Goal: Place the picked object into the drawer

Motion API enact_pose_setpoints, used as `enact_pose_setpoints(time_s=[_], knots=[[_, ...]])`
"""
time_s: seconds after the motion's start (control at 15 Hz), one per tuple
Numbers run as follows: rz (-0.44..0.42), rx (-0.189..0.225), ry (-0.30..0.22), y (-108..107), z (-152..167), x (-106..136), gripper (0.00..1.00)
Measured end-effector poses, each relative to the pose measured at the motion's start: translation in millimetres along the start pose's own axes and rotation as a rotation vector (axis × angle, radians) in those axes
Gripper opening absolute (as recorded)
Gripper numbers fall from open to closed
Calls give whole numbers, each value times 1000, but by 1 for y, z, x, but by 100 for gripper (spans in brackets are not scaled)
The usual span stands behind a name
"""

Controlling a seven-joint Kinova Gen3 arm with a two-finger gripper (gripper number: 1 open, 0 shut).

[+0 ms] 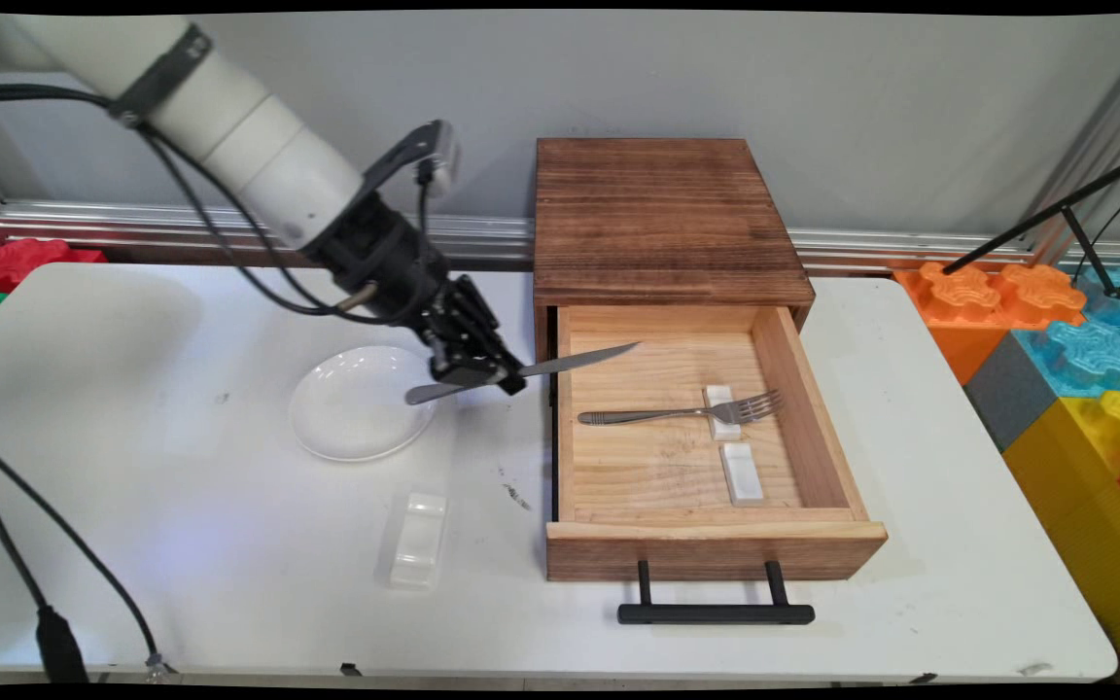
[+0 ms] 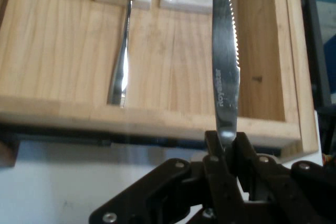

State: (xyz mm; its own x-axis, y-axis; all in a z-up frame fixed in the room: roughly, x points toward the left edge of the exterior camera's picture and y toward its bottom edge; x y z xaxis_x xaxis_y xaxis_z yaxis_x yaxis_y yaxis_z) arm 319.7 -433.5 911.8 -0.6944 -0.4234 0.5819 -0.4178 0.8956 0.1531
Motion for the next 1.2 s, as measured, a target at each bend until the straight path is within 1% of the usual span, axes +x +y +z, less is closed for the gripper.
enact_pose_setpoints(time_s=[0.47, 0.87, 1.2], knots=[[-4, -18, 16, -3, 37, 45, 0], [10, -28, 22, -4, 68, 73, 0], [22, -32, 22, -3, 93, 86, 0]])
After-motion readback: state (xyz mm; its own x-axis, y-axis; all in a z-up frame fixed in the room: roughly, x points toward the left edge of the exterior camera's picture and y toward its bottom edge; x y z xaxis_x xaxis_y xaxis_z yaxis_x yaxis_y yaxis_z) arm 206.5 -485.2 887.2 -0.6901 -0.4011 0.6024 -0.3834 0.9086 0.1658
